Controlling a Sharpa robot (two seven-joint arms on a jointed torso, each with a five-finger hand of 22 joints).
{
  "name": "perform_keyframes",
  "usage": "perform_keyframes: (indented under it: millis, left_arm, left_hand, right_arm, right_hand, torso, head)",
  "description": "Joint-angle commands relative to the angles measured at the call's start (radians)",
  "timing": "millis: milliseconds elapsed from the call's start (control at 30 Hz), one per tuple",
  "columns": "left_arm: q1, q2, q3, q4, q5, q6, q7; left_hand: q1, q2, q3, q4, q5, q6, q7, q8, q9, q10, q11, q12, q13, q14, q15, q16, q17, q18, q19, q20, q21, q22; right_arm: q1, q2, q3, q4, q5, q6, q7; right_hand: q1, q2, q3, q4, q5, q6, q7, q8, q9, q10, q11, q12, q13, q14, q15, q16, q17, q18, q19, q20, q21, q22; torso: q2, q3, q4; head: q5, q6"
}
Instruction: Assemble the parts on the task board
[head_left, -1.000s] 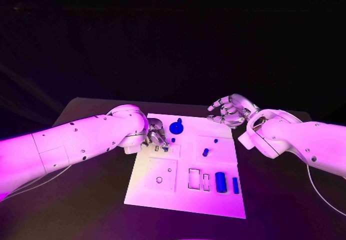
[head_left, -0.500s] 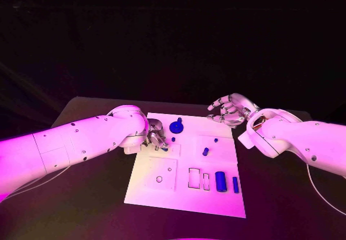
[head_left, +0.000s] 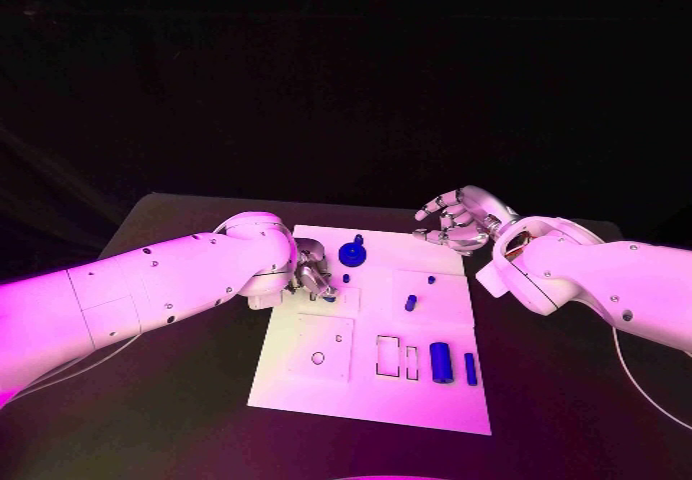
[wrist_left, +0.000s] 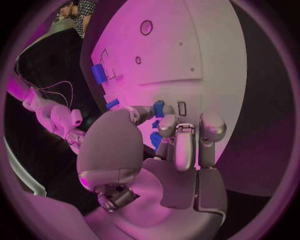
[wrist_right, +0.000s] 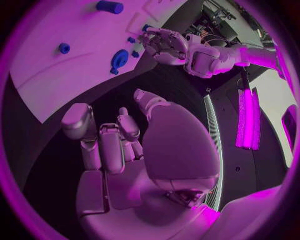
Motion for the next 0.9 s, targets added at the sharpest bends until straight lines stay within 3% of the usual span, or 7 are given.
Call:
perform_keyframes:
  millis: [33,267,367,700,900]
  left_arm:
    - [-0.008,0.003,-0.005,0.0,-0.008,0.012,-0.005]
    - [-0.008,0.005,-0.005,-0.001,-0.006,0.012,-0.003]
    - [-0.009,0.007,-0.005,-0.002,-0.006,0.008,-0.002]
    - [-0.011,0.015,-0.006,-0.011,0.0,-0.006,-0.007]
    - [-0.013,0.018,-0.007,-0.017,0.002,-0.01,-0.008]
  left_hand:
    - [-0.002,0.01,0.201,-0.198,0.004,0.005,-0.003,-0.001,0.0,0.005,0.001,0.003,0.0,0.069,-0.008,0.002,0.147,-0.013,0.01,0.0,0.004,0.001]
    - [-0.033,0.005,0.197,-0.196,0.001,0.016,-0.01,0.009,0.011,0.012,-0.003,0.008,0.005,0.07,-0.01,0.004,0.149,-0.013,0.013,-0.003,0.005,0.005]
    - [-0.069,-0.001,0.165,-0.18,-0.007,0.023,-0.018,0.013,0.019,0.019,-0.009,0.013,0.011,0.071,-0.014,0.005,0.151,-0.014,0.015,-0.006,0.005,0.008]
    - [-0.139,0.011,0.109,-0.121,-0.013,0.038,-0.026,0.011,0.029,0.025,-0.015,0.022,0.024,0.073,-0.021,0.008,0.156,-0.017,0.024,-0.012,0.005,0.018]
    - [-0.154,0.012,0.096,-0.106,-0.015,0.041,-0.027,0.01,0.031,0.024,-0.015,0.022,0.024,0.074,-0.021,0.009,0.158,-0.017,0.025,-0.013,0.004,0.017]
  right_arm:
    - [-0.001,0.0,0.0,0.002,-0.009,0.013,0.006]
    - [-0.001,0.0,0.0,0.001,-0.009,0.014,0.006]
    - [-0.001,0.001,0.0,0.0,-0.009,0.015,0.006]
    - [-0.001,0.0,0.0,-0.001,-0.009,0.016,0.005]
    - [-0.001,0.001,0.0,-0.003,-0.009,0.017,0.005]
  right_hand:
    - [0.002,-0.004,0.001,0.007,0.008,-0.008,-0.001,0.007,-0.001,-0.006,-0.001,-0.007,-0.002,0.027,-0.006,-0.004,-0.001,0.014,-0.004,-0.002,-0.006,-0.002]
    - [0.002,-0.004,0.001,0.007,0.008,-0.008,-0.001,0.007,-0.001,-0.006,-0.001,-0.007,-0.002,0.027,-0.006,-0.004,-0.001,0.014,-0.004,-0.002,-0.006,-0.002]
    - [0.002,-0.004,0.001,0.007,0.008,-0.008,-0.001,0.007,-0.001,-0.006,-0.001,-0.007,-0.002,0.027,-0.006,-0.004,-0.001,0.014,-0.004,-0.002,-0.006,-0.002]
    - [0.002,-0.004,0.001,0.007,0.008,-0.008,-0.001,0.007,-0.001,-0.006,-0.001,-0.007,-0.002,0.027,-0.006,-0.004,-0.001,0.014,-0.004,-0.002,-0.006,-0.002]
    - [0.002,-0.004,0.001,0.007,0.008,-0.008,-0.001,0.007,-0.001,-0.006,-0.001,-0.007,-0.002,0.027,-0.006,-0.004,-0.001,0.014,-0.004,-0.002,-0.006,-0.002]
  torso:
    - [0.0,0.0006,0.0005]
    - [0.0,0.0012,-0.0001]
    - [0.0,0.0009,-0.0003]
    - [0.0,0.0003,-0.0004]
    - [0.0,0.001,0.0007]
  head:
    - [0.0,0.0]
    - [0.001,0.0]
    - [0.0,0.0]
    - [-0.002,-0.001]
    - [-0.003,-0.001]
